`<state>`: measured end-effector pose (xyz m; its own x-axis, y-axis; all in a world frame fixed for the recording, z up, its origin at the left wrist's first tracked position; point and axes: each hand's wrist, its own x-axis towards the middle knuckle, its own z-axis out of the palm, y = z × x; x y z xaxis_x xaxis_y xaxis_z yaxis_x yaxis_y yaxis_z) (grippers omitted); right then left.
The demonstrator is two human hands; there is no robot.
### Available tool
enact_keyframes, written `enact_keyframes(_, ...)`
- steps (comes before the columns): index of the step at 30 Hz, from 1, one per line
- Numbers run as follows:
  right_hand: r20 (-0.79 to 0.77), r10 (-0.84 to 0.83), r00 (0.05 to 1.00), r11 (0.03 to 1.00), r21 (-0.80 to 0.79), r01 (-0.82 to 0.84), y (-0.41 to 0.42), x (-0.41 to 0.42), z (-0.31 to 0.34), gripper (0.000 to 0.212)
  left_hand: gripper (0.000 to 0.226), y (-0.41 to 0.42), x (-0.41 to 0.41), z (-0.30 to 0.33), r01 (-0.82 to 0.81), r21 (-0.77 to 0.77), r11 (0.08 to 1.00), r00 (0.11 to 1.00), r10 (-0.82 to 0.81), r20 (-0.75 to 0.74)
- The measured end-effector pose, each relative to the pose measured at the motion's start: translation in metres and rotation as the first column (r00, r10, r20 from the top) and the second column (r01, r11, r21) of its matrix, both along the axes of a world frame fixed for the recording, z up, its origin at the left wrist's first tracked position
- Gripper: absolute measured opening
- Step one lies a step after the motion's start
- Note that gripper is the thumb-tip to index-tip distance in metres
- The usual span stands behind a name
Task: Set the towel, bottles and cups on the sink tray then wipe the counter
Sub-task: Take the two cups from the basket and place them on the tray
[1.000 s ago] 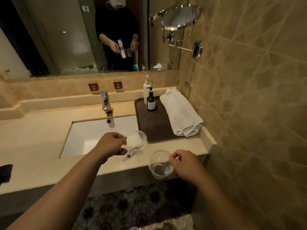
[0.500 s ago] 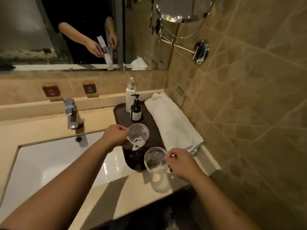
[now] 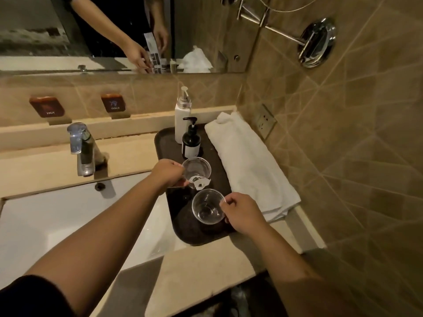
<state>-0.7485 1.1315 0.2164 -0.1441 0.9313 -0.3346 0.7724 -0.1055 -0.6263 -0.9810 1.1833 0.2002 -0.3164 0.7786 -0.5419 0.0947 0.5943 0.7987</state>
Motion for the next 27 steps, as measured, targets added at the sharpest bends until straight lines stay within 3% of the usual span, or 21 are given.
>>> enact_keyframes(5, -0.023, 0.018, 1.0, 0.998, -0.057, -0.02, 0.02, 0.001, -0.019, 0.017, 0.007, 0.009, 0.006, -0.012, -0.065, -0.051, 0.997, 0.995, 0.069, 0.079)
enact_keyframes(10, -0.032, 0.03, 0.999, 0.997, -0.065, -0.032, 0.036, 0.004, -0.03, 0.016, 0.003, 0.022, 0.017, -0.019, -0.087, -0.053, 0.995, 0.995, 0.09, 0.054)
enact_keyframes(19, -0.084, 0.041, 0.996, 0.992, -0.113, -0.05, 0.047, 0.011, -0.04, 0.012, 0.008, 0.033, 0.026, -0.024, -0.162, 0.021, 0.986, 0.983, 0.16, 0.089)
enact_keyframes(24, -0.076, 0.045, 0.996, 0.992, -0.116, -0.053, 0.048, 0.01, -0.042, 0.014, 0.008, 0.033, 0.022, -0.026, -0.085, -0.018, 0.996, 0.994, 0.086, 0.069)
enact_keyframes(27, -0.085, 0.028, 0.996, 0.993, -0.115, -0.038, 0.048, 0.009, -0.042, 0.012, 0.004, 0.031, 0.022, -0.024, -0.13, -0.032, 0.991, 0.98, 0.134, 0.145)
